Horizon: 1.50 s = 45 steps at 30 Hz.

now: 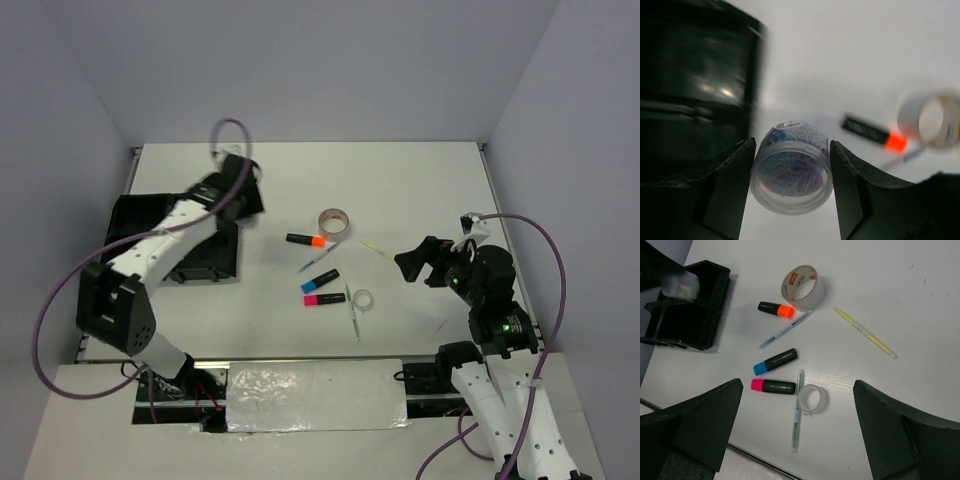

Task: Sort the stationery into containers
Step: Pick up the stationery from the center of the board, then place the stationery in the storage box, then pick up the stationery from the center of the board.

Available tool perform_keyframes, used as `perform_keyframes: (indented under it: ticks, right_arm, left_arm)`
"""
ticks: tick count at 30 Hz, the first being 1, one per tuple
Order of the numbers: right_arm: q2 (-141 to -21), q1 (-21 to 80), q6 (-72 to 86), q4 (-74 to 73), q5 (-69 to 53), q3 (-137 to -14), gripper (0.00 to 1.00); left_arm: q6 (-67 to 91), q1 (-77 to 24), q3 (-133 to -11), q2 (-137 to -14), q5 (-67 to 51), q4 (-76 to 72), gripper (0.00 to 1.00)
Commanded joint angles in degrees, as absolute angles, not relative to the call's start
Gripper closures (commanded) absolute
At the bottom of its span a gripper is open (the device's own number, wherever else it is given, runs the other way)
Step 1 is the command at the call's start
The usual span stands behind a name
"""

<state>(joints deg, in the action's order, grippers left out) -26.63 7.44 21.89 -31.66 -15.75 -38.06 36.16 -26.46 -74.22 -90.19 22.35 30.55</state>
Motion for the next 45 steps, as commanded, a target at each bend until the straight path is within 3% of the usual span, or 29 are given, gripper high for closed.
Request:
perform_keyframes:
  ticks: [1,3,7,12,17,20,22,26,28,34,38,41,45]
  right_arm:
    - [-27.68,7.03,21.09,-29.45,-16.70,-40.52,0.00]
    - [-27.69,7.21,21.62,-28.40,-18.18,-39.99,0.00]
    - [-27.86,7.21,21.62,-27.51,-20.21,-38.76,0.00]
    - [-27.33,7.30,20.04,-28.21,-19.08,-38.23,0.00]
    - [-28.39,7.56,19.86,-27.60,-20.56,-38.58,0.00]
    - [-28.30,7.91,20.04,-27.25,-21.18,-38.41,0.00]
    - [-27.69,8.00,20.13,-27.07,-21.53,-37.80,0.00]
    - [-27.07,7.91,20.30,-26.37,-22.58,-36.92,0.00]
    - [-27.16,8.00,20.39,-26.19,-22.76,-36.74,0.00]
    - [-27.42,8.00,20.30,-26.54,-22.33,-37.00,0.00]
    - [-27.86,8.00,20.74,-26.19,-21.18,-37.00,0.00]
    - [-27.86,8.00,20.83,-26.98,-21.09,-38.05,0.00]
    - [-25.67,8.09,20.66,-28.65,-21.36,-39.46,0.00]
  left_arm:
    - [41.47,-8.77,-77.52,-84.03,27.77,33.84,0.95]
    - [43.23,-2.58,-78.75,-84.63,27.95,33.66,0.88]
    - [43.60,10.44,-87.61,-92.53,22.25,37.08,0.90]
    - [42.98,14.06,-98.17,-101.93,22.06,42.26,0.84]
    - [44.03,14.41,-94.40,-103.80,22.50,40.17,0.75]
    - [43.95,15.38,-93.08,-104.50,22.85,38.41,0.63]
    - [43.07,15.47,-93.42,-105.20,23.64,37.62,0.36]
    - [41.75,15.99,-93.60,-105.99,24.25,36.74,0.09]
    - [41.92,16.52,-93.16,-105.82,23.21,35.95,0.01]
    - [39.74,16.35,-94.22,-102.67,18.82,36.12,0.01]
    - [31.66,5.92,-94.92,-96.08,14.35,34.28,0.01]
    - [19.73,-12.23,-93.70,-93.18,7.57,30.51,0.00]
    - [12.58,-25.90,-81.17,-88.87,3.60,15.89,0.01]
